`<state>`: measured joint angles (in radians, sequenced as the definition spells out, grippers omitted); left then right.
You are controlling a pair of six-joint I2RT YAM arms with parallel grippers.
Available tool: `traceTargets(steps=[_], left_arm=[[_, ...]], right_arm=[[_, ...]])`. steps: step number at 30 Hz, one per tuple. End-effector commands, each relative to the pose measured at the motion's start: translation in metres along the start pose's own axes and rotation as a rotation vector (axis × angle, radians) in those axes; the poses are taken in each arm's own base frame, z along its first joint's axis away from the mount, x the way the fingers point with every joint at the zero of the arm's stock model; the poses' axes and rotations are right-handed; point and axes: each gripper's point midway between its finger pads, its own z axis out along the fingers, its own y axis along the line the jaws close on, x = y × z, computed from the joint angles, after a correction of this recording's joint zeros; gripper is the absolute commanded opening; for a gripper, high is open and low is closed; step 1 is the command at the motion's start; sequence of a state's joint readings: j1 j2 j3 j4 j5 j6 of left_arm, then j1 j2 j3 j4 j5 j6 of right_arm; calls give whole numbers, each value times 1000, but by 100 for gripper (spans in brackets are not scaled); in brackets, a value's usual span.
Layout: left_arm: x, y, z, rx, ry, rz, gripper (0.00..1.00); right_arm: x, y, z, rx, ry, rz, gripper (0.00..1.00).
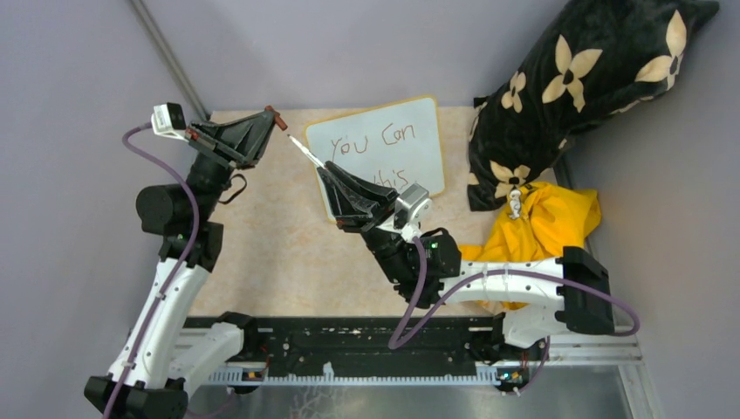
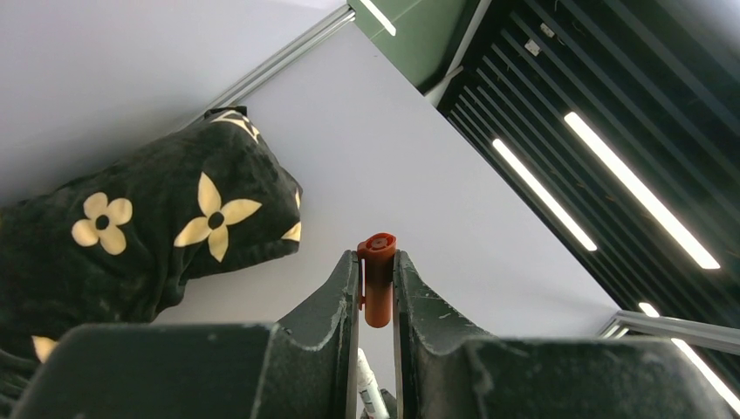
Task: Write a sentence on the whiteboard
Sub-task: Close the whiteboard marker at the center of the board.
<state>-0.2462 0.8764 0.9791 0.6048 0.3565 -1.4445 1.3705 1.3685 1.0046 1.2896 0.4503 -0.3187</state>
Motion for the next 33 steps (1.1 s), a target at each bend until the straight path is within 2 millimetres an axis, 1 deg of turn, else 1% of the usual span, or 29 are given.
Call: traceTargets(steps=[1,11,25,33], left_arm=[[2,-7,-3,22,6,22,0],[2,-2,-3,10,4,22,0],[3,-2,-5,9,7,25,0],[5,2,-7,-2,10,25,0]], right_arm=[[-33,-6,13,26,-89,55,0],[-38,-6,15,27,-101,61,0],[-40,-9,16,40,-111,51,0],[-41,-10,17,41,-117,50,0]])
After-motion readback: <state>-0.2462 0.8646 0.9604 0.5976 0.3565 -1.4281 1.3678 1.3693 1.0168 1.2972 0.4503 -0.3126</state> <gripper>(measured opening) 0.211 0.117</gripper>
